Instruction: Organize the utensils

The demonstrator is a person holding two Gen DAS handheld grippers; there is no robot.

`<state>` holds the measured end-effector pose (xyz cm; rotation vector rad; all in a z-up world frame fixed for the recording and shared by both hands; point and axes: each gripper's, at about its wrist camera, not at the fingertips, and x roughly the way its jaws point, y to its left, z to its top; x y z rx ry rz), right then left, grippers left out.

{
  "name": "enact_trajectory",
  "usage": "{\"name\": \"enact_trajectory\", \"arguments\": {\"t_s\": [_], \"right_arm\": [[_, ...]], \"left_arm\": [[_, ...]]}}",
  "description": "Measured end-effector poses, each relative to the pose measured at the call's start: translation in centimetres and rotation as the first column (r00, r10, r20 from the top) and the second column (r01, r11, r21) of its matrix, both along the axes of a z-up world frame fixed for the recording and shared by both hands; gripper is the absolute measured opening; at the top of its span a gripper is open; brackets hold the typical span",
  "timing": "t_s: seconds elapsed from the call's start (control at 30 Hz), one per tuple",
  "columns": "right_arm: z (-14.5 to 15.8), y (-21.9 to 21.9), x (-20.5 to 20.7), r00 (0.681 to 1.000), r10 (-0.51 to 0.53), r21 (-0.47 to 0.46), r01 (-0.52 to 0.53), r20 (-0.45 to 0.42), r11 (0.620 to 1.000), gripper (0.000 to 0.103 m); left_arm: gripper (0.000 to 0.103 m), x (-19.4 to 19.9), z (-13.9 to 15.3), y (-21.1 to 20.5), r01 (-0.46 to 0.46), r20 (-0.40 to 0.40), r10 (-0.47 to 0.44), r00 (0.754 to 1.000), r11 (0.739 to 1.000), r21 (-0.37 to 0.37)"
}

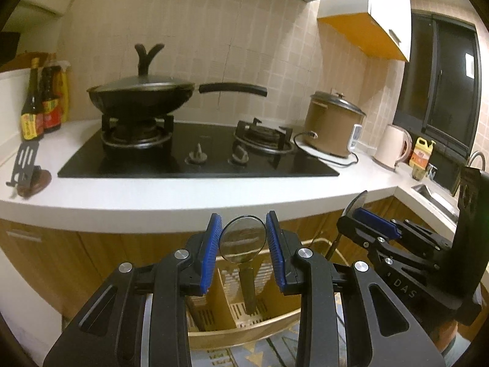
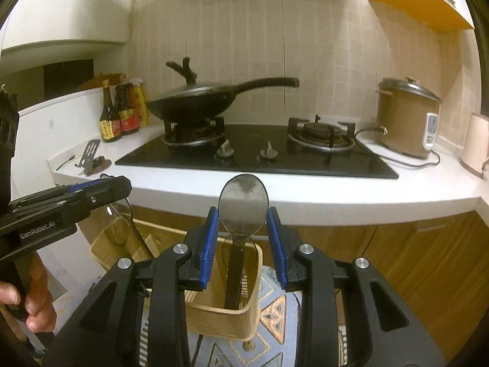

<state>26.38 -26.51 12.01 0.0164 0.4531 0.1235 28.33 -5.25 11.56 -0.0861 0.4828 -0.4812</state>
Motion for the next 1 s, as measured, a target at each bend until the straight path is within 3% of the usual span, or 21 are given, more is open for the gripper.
{"name": "enact_trajectory", "arguments": {"t_s": [0.27, 0.33, 0.5, 0.77, 1.0], "right_arm": [[-0.6, -0.4, -0.5, 0.995, 0.056, 0.067, -0.051, -0.077, 0.996, 0.030], [-0.5, -0.6, -1.0, 0.994, 0.062, 0.080, -0.056, -0.087, 0.995, 0.032], [0.5, -1.1, -2.6, 0.995, 0.057, 0.089, -0.050, -0.083, 0.995, 0.043], [2.5, -1.3, -6.4, 0.994, 0.056, 0.110, -0.045, -0.095, 0.993, 0.043], [3.5, -0.1, -9.7, 0.989, 0.082, 0.090, -0.071, -0.125, 0.993, 0.043]], "left_arm": [[0.033, -0.6, -0.5, 0.4, 0.027, -0.041, -0.028, 0.999, 1.000, -0.011], [0.040, -1.2, -0.4, 0.9, 0.038, -0.049, -0.039, 0.998, 0.999, -0.024], [0.040, -3.0, 0.1, 2.1, 0.046, -0.055, -0.049, 0.997, 0.998, -0.047], [0.040, -7.0, 1.4, 3.8, 0.059, -0.059, -0.063, 0.996, 0.996, -0.065], [0.040, -10.2, 1.5, 4.5, 0.056, -0.090, -0.058, 0.994, 0.998, -0.027]]}}
